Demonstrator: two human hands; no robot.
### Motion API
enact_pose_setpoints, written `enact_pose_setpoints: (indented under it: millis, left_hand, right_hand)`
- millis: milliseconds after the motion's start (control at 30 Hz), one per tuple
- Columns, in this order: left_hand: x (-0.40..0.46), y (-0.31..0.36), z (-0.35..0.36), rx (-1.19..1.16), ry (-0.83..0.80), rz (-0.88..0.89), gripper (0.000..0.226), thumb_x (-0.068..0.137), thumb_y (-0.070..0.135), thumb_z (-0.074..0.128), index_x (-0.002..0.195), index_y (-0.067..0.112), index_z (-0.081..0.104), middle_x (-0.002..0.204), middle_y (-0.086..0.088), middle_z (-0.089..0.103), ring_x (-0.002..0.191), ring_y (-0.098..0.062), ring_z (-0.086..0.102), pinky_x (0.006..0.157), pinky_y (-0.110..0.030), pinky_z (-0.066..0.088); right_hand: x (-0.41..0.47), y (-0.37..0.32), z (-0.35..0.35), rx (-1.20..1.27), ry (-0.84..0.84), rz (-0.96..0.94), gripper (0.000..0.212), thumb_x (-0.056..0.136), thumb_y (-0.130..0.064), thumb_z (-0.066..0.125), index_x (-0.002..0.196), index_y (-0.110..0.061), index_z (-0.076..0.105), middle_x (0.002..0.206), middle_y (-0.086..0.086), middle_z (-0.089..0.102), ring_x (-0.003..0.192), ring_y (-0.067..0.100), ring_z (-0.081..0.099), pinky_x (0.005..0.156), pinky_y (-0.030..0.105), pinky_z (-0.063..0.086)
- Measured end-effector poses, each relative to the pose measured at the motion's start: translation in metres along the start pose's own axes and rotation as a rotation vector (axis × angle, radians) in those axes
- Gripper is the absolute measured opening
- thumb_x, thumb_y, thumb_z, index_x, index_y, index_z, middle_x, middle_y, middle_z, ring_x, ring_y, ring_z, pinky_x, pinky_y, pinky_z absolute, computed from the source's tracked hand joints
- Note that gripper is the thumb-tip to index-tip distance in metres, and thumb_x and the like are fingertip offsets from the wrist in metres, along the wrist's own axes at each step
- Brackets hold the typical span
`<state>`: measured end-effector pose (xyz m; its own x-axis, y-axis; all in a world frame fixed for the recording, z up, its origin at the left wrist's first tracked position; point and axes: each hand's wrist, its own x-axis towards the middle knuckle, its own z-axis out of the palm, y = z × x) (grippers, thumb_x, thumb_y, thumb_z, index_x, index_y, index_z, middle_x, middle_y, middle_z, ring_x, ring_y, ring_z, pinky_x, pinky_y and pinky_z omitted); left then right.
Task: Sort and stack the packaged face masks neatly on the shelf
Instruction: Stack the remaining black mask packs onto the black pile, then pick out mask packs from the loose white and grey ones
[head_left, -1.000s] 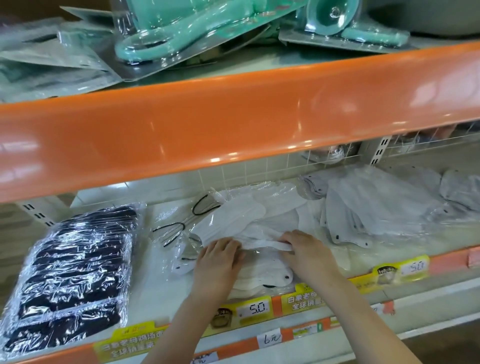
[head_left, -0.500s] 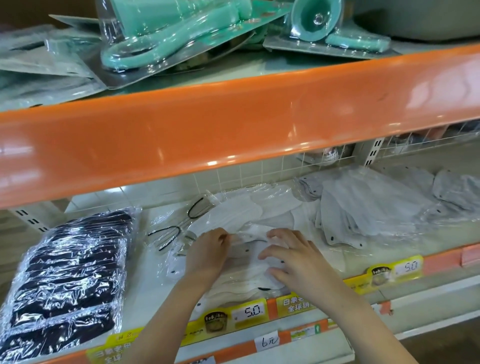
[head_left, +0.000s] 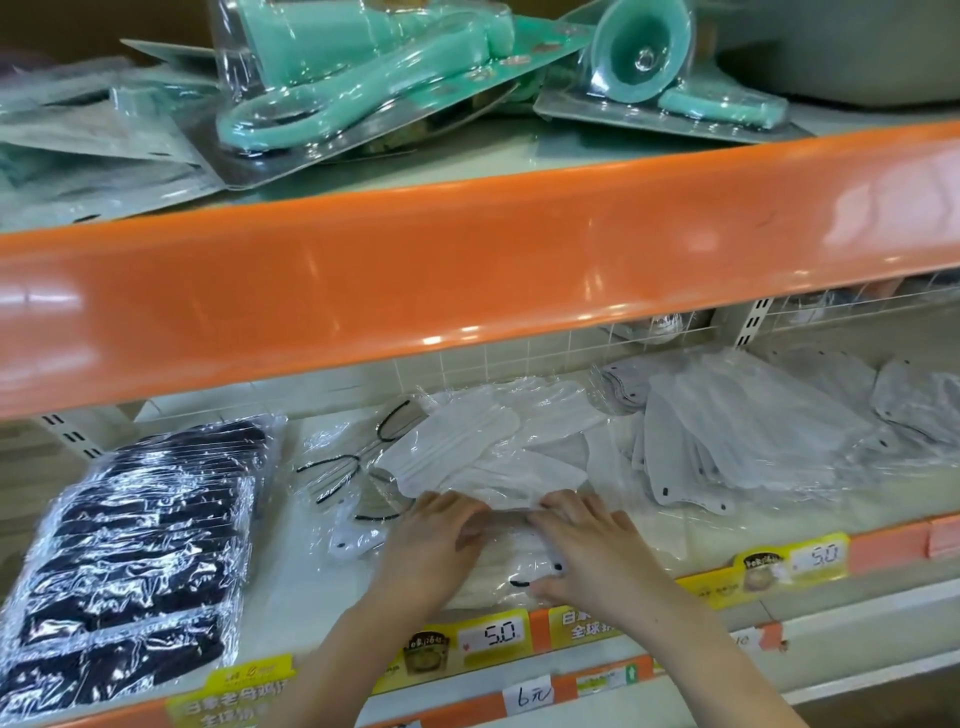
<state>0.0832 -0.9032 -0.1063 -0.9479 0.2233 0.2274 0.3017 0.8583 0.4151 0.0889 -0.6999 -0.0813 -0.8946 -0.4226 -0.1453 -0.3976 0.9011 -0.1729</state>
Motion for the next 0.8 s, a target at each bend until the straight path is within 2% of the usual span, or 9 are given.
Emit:
enact_pose_setpoints:
  millis: [67,133,200,267,367,467,567,700,800]
  left_hand:
    - [-0.008,0.005,0.0,-0.011,0.001,0.042,0.042,0.076,0.055,0.044,0.099,0.03,0.068,0.1,0.014,0.066,0.099,-0.019,0.06,0.077,-0.033,0.049]
    - [-0.011,0.012,-0.006,0.027,-0.152,0.03,0.069,0.068,0.071,0.033,0.115,0.032,0.065,0.121,0.015,0.059,0.118,-0.015,0.049,0.092,-0.034,0.041]
    - [-0.013,0.016,-0.009,0.181,-0.232,0.053,0.086,0.059,0.079,0.03,0.128,0.034,0.056,0.132,0.018,0.049,0.125,-0.012,0.041,0.097,-0.035,0.037]
    - [-0.012,0.017,-0.008,0.234,-0.226,0.06,0.072,0.063,0.074,0.046,0.121,0.032,0.06,0.122,0.017,0.055,0.115,-0.013,0.053,0.085,-0.038,0.046]
    - [-0.009,0.013,-0.002,0.226,-0.146,0.049,0.043,0.07,0.05,0.073,0.105,0.027,0.067,0.107,0.012,0.063,0.1,-0.018,0.063,0.07,-0.037,0.052]
    - [-0.005,0.016,-0.007,0.188,-0.148,0.008,0.038,0.089,0.05,0.05,0.117,0.028,0.063,0.119,0.013,0.06,0.116,-0.017,0.054,0.087,-0.037,0.047]
    - [0.0,0.01,-0.015,0.228,-0.248,-0.002,0.033,0.092,0.048,0.049,0.121,0.033,0.057,0.126,0.017,0.054,0.125,-0.011,0.043,0.096,-0.028,0.037]
    - [0.003,0.008,-0.024,0.258,-0.403,-0.009,0.04,0.085,0.059,0.049,0.114,0.033,0.058,0.118,0.014,0.056,0.12,-0.011,0.043,0.094,-0.027,0.036]
    - [0.001,0.009,-0.028,0.203,-0.403,-0.029,0.073,0.069,0.076,0.017,0.114,0.035,0.059,0.115,0.015,0.06,0.116,-0.009,0.047,0.09,-0.026,0.038]
  right_hand:
    - [0.002,0.001,0.002,0.01,0.035,0.004,0.064,0.084,-0.055,0.055,0.14,-0.029,0.038,0.138,-0.009,0.031,0.129,0.019,0.03,0.097,0.037,0.034]
    - [0.006,0.001,0.004,0.043,0.072,0.024,0.054,0.086,-0.055,0.05,0.134,-0.03,0.044,0.133,-0.01,0.036,0.125,0.017,0.034,0.093,0.035,0.035]
    - [0.01,0.001,0.004,0.071,0.099,0.044,0.05,0.086,-0.057,0.04,0.127,-0.031,0.05,0.127,-0.012,0.041,0.122,0.016,0.037,0.09,0.034,0.035]
    - [0.013,0.003,0.003,0.098,0.106,0.063,0.048,0.088,-0.058,0.038,0.123,-0.03,0.053,0.124,-0.011,0.043,0.121,0.014,0.038,0.09,0.034,0.036]
    - [0.015,0.005,0.001,0.137,0.118,0.08,0.048,0.092,-0.059,0.041,0.124,-0.027,0.053,0.124,-0.011,0.044,0.12,0.012,0.039,0.093,0.034,0.036]
    - [0.011,0.008,-0.005,0.257,0.145,0.122,0.065,0.087,-0.067,0.021,0.122,-0.023,0.054,0.123,-0.011,0.046,0.118,0.011,0.043,0.09,0.032,0.036]
    - [0.008,0.013,-0.01,0.424,0.205,0.162,0.077,0.08,-0.071,0.01,0.12,-0.024,0.056,0.117,-0.012,0.046,0.116,0.01,0.043,0.09,0.031,0.035]
    - [0.011,0.021,-0.011,0.575,0.278,0.183,0.071,0.082,-0.068,0.019,0.117,-0.022,0.059,0.114,-0.009,0.048,0.115,0.014,0.046,0.098,0.04,0.037]
    - [0.015,0.025,-0.01,0.578,0.354,0.214,0.045,0.095,-0.049,0.04,0.119,-0.017,0.061,0.119,-0.001,0.052,0.115,0.021,0.048,0.097,0.036,0.038]
